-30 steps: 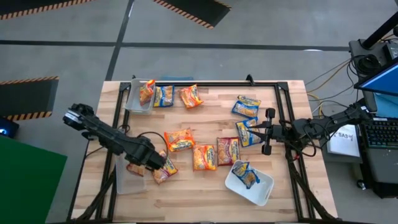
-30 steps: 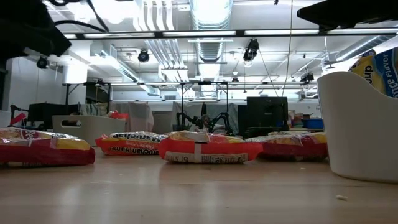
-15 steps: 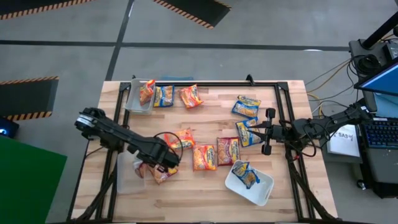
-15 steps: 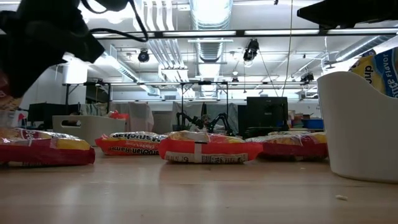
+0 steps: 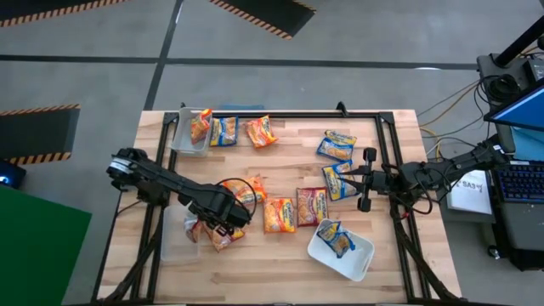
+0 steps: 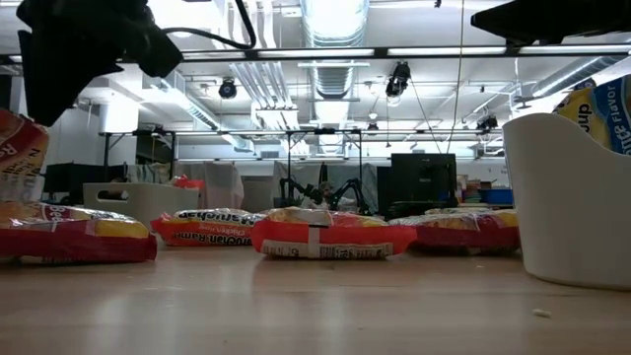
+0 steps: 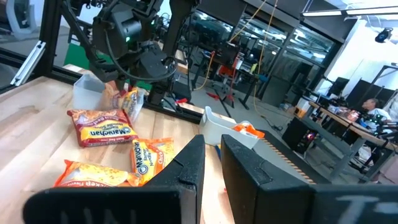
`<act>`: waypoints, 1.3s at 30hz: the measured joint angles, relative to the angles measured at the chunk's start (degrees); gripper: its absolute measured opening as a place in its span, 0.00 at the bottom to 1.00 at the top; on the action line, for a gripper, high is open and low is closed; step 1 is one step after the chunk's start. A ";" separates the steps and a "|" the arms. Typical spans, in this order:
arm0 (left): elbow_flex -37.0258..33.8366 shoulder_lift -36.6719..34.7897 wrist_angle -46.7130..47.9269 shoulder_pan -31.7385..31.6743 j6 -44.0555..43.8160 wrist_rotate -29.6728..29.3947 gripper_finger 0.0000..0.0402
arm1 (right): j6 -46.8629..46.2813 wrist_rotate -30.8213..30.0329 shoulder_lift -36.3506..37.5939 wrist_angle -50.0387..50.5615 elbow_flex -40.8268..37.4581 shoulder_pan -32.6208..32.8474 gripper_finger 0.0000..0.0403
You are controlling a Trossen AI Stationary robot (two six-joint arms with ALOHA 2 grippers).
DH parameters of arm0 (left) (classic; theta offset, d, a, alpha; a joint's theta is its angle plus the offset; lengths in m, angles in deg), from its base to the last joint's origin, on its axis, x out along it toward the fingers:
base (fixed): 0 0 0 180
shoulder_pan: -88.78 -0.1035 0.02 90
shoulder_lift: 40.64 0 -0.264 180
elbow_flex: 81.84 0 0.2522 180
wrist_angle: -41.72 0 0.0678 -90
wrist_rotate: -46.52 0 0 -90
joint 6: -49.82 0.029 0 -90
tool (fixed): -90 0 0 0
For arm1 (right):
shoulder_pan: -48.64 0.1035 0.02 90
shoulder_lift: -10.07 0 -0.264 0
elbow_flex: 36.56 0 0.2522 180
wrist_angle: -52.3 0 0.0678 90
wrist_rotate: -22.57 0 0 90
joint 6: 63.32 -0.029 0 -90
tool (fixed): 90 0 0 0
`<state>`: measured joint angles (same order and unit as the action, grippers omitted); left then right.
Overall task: Sort Maruchan noodles
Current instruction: Put the orange noodle pack into the gray bin
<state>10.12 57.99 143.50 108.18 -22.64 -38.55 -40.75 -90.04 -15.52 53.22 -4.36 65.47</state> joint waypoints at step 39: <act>-6.89 -3.97 -30.34 -4.85 51.03 -34.03 0.08 | -20.55 -0.26 -4.16 10.92 9.70 0.00 0.11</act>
<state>3.23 54.03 113.16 103.34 28.39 -72.58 -61.30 -90.30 -19.68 64.15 5.35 65.47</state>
